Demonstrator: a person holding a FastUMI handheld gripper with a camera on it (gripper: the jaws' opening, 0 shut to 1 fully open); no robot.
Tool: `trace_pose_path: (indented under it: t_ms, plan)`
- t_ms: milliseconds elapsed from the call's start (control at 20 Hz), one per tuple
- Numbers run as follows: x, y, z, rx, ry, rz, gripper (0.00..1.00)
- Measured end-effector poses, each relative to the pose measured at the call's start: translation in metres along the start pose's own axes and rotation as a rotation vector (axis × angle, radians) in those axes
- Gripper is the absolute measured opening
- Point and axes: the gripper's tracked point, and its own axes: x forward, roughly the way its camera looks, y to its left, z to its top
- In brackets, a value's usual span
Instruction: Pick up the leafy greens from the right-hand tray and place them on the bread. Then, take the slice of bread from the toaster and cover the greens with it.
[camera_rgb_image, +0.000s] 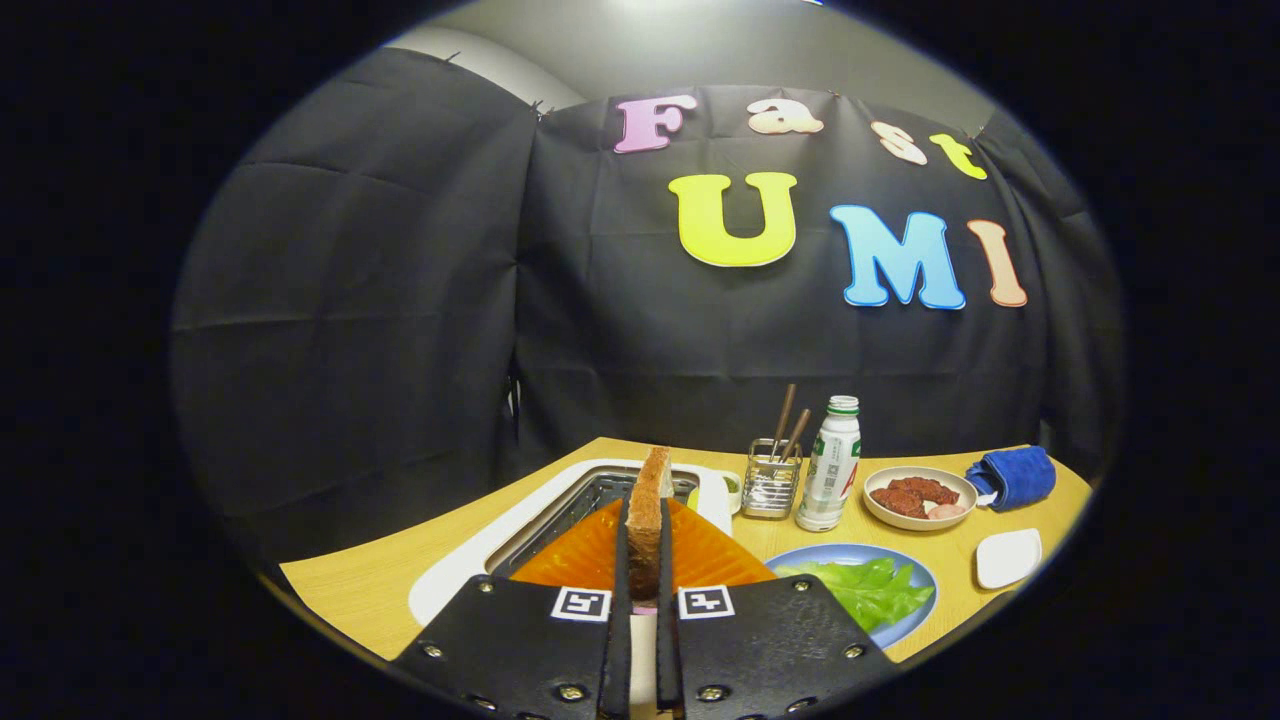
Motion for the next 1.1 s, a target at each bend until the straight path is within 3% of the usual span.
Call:
trace_pose_path:
  t_ms: [250,700,1100]
  plan:
    - [-0.007,-0.002,0.007,0.028,0.010,0.016,0.10]
    - [-0.054,-0.039,0.085,0.070,-0.135,-0.016,0.10]
    - [-0.081,-0.100,0.069,0.006,-0.137,-0.063,0.10]
